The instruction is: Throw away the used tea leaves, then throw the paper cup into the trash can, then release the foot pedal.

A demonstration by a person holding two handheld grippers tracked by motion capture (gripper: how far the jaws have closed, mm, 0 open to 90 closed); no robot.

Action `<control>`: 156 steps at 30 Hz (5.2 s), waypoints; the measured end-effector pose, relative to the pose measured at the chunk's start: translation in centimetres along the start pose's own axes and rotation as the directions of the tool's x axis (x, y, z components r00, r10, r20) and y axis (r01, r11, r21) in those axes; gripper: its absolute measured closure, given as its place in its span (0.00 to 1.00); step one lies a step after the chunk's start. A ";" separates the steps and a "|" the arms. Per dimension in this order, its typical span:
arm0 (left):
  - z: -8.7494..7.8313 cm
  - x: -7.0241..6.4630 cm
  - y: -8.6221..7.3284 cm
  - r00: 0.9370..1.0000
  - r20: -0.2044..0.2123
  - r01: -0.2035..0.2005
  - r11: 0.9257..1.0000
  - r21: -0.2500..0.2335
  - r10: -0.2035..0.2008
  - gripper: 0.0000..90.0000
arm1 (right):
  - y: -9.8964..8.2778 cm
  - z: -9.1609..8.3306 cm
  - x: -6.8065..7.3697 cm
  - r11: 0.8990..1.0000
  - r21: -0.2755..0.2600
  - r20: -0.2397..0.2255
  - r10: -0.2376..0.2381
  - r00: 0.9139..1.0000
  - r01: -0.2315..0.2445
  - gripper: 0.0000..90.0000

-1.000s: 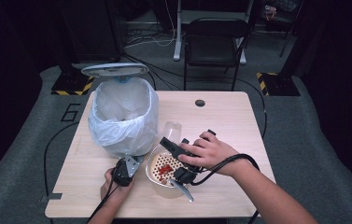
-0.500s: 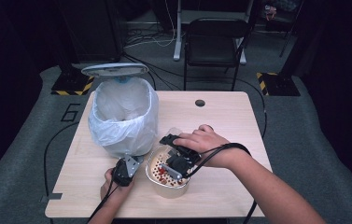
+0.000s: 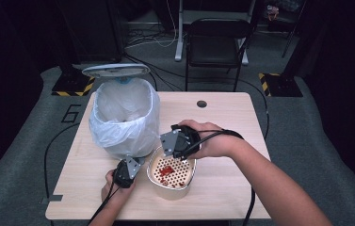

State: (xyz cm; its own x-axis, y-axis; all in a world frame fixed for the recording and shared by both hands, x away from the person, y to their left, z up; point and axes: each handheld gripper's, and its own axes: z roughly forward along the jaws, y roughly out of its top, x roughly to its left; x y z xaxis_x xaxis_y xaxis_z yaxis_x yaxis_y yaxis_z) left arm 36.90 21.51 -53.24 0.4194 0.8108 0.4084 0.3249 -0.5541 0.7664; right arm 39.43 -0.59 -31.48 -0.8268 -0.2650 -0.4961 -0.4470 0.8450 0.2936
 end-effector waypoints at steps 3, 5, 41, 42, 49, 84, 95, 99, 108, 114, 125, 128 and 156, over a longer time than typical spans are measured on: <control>0.0 0.0 0.0 1.000 0.000 0.001 1.000 0.000 -0.001 1.00 | -0.1 -0.2 -0.6 0.992 -0.023 -0.058 0.119 0.991 -0.121 0.54; 0.0 0.0 0.0 1.000 0.001 0.001 1.000 0.001 -0.001 1.00 | -0.3 -0.3 -1.1 0.981 -0.053 -0.091 0.180 0.979 -0.186 0.54; -0.2 0.2 0.1 0.999 0.036 0.000 1.000 0.024 -0.001 1.00 | -2.1 -4.9 -7.5 0.593 -0.146 -0.328 0.726 0.605 -0.791 0.55; -0.2 0.2 0.1 0.999 0.034 0.000 1.000 0.025 -0.001 1.00 | -2.0 -5.1 -7.8 0.582 -0.152 -0.321 0.735 0.597 -0.799 0.55; -0.2 0.2 0.1 0.999 0.033 0.001 1.000 0.024 -0.002 1.00 | -1.8 -5.5 -9.4 0.521 -0.192 -0.320 0.768 0.555 -0.832 0.55; -0.2 0.2 0.1 0.999 0.036 -0.007 1.000 0.029 0.006 1.00 | 3.8 0.1 -13.9 0.370 -0.275 -0.191 0.884 0.427 -0.888 0.48; 0.0 0.0 0.0 1.000 -0.001 -0.005 1.000 0.003 0.005 1.00 | 4.1 1.9 -13.5 0.321 -0.324 -0.127 0.917 0.377 -0.890 0.47; 0.0 0.0 0.0 1.000 -0.001 0.002 1.000 -0.002 -0.002 1.00 | 4.4 2.8 -13.1 0.311 -0.366 -0.086 0.927 0.364 -0.877 0.26; -0.2 0.1 0.1 1.000 0.031 -0.002 1.000 0.024 0.002 1.00 | 3.8 2.9 -12.1 0.320 -0.377 -0.110 0.916 0.385 -0.869 0.16; -0.2 0.2 0.1 0.999 0.033 -0.004 1.000 0.026 0.003 1.00 | 2.2 1.3 -11.0 0.327 -0.415 -0.109 0.908 0.404 -0.849 0.19; -0.2 0.3 0.1 0.999 0.041 0.007 1.000 0.025 -0.008 1.00 | -0.8 -0.6 -8.4 0.356 -0.396 -0.071 0.907 0.414 -0.847 0.24; -0.2 0.3 0.1 0.999 0.041 0.007 1.000 0.023 -0.008 1.00 | -1.6 -1.2 -7.7 0.354 -0.410 -0.068 0.907 0.415 -0.840 0.25; -5.1 4.9 1.4 0.925 0.326 0.183 0.980 0.074 -0.197 0.59 | -11.8 -4.8 -0.6 0.251 -0.419 0.028 0.964 0.264 -0.873 0.28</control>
State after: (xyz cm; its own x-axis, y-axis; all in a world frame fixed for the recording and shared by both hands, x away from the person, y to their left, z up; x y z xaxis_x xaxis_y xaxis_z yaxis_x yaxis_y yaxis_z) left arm 35.08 25.65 -47.63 0.6001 0.7973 0.0648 0.4582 -0.4090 0.7892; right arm 43.60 -12.60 -30.75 -0.6395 0.7579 0.1291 0.4665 0.2491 0.8487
